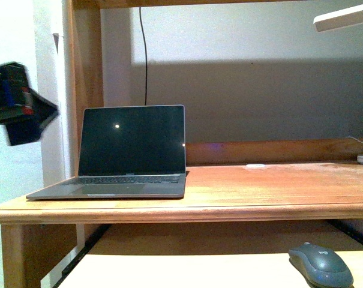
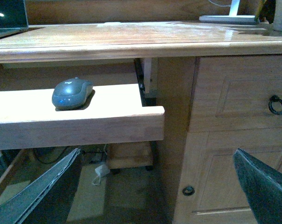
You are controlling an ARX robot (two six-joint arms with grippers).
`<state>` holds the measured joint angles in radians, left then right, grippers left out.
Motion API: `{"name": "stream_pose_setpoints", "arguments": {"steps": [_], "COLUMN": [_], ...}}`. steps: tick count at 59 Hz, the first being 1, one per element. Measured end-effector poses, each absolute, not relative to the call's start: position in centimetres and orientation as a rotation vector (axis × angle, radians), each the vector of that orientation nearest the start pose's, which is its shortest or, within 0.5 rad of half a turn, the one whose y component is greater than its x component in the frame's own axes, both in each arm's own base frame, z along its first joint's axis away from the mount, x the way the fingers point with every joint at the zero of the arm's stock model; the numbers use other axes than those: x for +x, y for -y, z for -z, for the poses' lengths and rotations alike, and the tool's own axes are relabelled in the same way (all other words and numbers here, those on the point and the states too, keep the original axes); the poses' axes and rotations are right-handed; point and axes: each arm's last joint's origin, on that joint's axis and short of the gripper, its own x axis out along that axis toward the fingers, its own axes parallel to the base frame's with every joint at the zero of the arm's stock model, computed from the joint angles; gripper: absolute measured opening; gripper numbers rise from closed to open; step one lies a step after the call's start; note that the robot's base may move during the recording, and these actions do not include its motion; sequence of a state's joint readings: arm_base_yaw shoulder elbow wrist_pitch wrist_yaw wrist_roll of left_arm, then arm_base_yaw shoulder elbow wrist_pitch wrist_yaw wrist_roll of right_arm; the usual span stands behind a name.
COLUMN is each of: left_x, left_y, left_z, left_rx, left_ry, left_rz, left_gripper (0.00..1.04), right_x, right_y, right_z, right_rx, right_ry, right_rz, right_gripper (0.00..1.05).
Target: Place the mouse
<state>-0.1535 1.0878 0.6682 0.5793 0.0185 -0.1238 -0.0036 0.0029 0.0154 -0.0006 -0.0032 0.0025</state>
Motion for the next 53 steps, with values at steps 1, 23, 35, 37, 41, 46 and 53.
{"name": "stream_pose_setpoints", "arguments": {"steps": [1,23,35,37,41,46,53], "left_x": [23.4,10.0,9.8,9.8,9.8,9.8,9.8], "left_y": [3.6,0.1,0.1,0.1,0.1,0.1,0.0], "left_z": [-30.7,-19.1,-18.0,-18.0,-17.9,-17.6,-16.7], "left_rx": [-0.127,-0.018,-0.013,-0.012,-0.011,-0.011,-0.011], "left_ry": [0.146,-0.023,-0.007,-0.005,-0.003,-0.004,-0.001], "left_rz": [0.164,-0.002,0.005,0.006,0.006,0.005,0.005], "left_gripper": [0.96,0.33,0.03,0.03,0.03,0.03,0.03], "right_x": [9.7,9.7,9.7,9.8,10.0,10.6,12.1], "right_y": [0.0,0.0,-0.2,-0.5,-1.4,-3.1,-5.8], "right_z": [-16.8,-16.8,-16.7,-16.8,-17.7,-20.2,-23.4], "right_rx": [0.002,0.003,0.023,0.035,0.034,0.053,0.069], "right_ry": [0.012,0.012,-0.024,-0.039,-0.052,-0.001,0.053], "right_rz": [0.0,0.0,-0.054,-0.075,-0.112,-0.169,-0.235], "right_gripper": [0.97,0.97,0.97,0.97,0.97,0.97,0.97]}}
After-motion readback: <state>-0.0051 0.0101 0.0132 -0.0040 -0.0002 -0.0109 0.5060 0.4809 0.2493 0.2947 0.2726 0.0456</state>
